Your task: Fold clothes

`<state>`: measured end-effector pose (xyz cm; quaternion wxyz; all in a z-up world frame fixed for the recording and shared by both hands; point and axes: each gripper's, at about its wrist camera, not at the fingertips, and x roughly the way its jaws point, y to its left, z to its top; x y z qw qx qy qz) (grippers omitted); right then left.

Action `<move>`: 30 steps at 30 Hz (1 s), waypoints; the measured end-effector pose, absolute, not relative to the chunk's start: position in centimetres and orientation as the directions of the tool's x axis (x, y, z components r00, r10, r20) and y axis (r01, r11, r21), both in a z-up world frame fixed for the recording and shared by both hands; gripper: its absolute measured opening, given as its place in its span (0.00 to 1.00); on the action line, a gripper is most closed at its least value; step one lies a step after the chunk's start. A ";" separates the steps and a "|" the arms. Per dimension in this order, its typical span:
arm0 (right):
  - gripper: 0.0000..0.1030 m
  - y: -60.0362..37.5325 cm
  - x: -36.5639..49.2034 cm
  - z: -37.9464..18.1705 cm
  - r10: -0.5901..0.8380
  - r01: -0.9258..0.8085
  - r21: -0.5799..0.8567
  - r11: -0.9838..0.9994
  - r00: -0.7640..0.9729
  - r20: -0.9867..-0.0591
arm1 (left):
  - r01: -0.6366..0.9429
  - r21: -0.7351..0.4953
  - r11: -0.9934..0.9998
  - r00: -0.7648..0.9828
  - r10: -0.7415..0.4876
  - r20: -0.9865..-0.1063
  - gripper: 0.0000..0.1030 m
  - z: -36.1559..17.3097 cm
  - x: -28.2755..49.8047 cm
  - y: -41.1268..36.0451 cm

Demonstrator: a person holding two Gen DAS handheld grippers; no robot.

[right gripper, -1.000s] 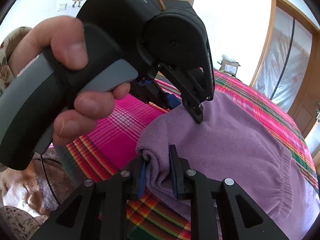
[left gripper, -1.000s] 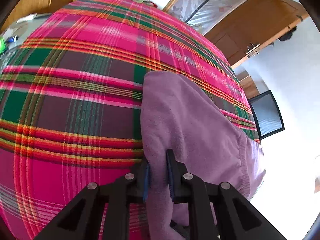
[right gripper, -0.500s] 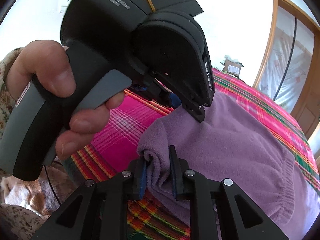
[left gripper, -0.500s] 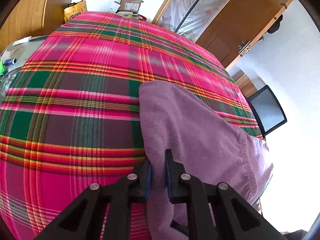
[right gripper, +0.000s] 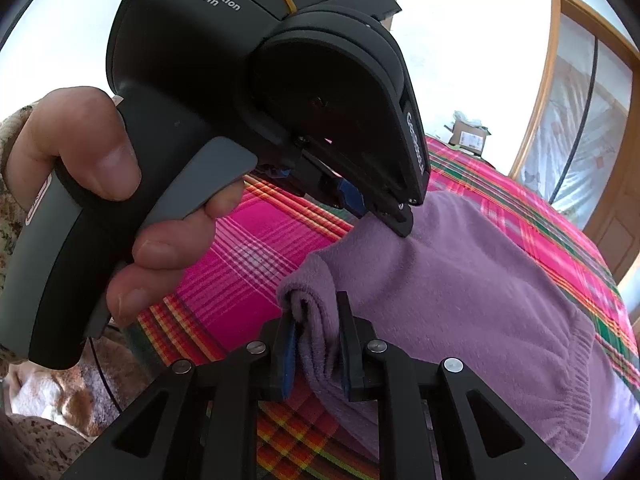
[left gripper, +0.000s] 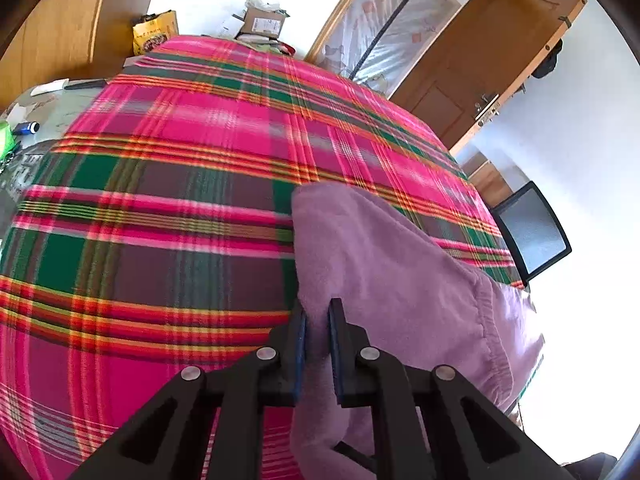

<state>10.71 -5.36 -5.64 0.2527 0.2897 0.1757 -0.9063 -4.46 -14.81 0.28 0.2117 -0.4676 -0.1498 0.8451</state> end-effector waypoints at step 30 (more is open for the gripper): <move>0.14 -6.1 9.5 -4.3 -0.434 0.582 -0.097 -0.807 -0.697 -0.571 | -0.077 -0.634 -0.769 -0.261 0.629 -0.732 0.38 -1.8 -8.3 -16.3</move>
